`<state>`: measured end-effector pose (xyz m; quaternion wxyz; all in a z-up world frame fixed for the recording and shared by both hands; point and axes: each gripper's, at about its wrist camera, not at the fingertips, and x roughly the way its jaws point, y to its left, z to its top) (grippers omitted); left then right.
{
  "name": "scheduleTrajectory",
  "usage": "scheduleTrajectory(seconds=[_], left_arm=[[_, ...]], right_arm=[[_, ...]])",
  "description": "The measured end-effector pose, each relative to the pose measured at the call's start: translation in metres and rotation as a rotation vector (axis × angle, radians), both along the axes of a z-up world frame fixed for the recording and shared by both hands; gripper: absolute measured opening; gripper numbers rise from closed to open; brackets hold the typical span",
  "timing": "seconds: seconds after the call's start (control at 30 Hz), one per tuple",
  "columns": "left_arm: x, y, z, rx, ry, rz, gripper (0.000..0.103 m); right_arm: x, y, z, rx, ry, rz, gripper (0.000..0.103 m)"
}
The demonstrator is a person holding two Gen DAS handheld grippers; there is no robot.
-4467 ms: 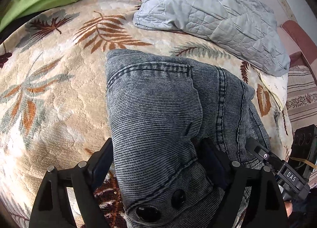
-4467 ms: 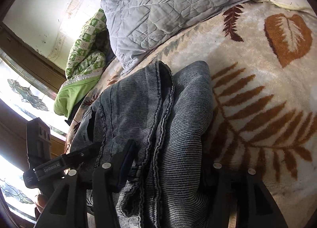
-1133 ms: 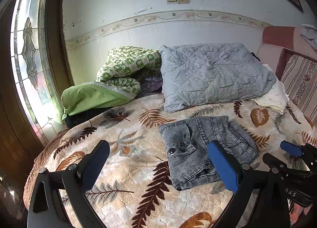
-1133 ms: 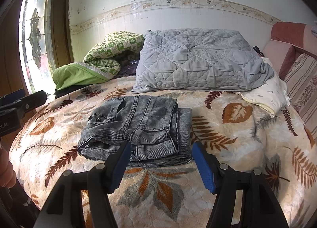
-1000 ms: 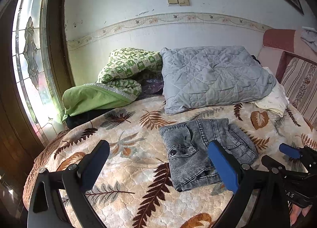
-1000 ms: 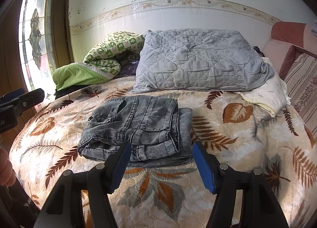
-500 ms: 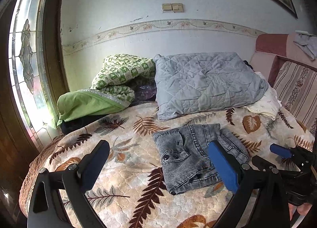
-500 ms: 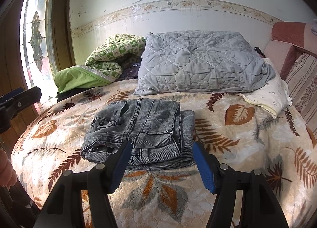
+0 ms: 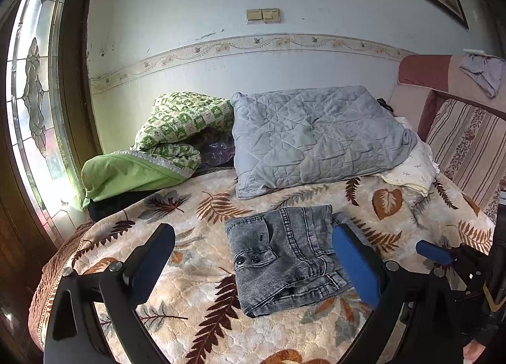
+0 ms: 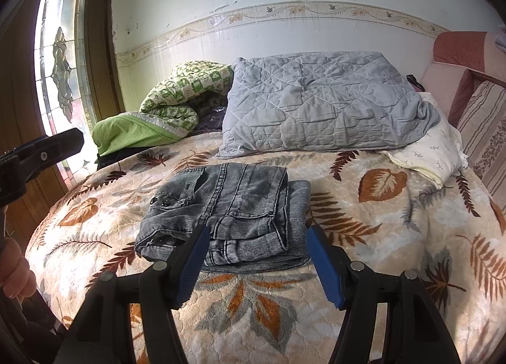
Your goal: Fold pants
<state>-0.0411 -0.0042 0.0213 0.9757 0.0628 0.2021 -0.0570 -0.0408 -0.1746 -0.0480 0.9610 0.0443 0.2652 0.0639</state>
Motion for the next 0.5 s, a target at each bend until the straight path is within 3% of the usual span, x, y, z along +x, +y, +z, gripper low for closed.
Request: scheduleTrajectory(seconds=[0.27,0.5], left_arm=[[-0.02,-0.035,0.017,0.068,-0.017,-0.064,0.1],[-0.032,-0.039,0.022,0.032,-0.05,-0.147,0.1]], right_arm=[[-0.006,-0.007,0.006,0.032,-0.008,0.001,0.068],[-0.003,-0.01,0.003,0.027,0.002,-0.015,0.068]])
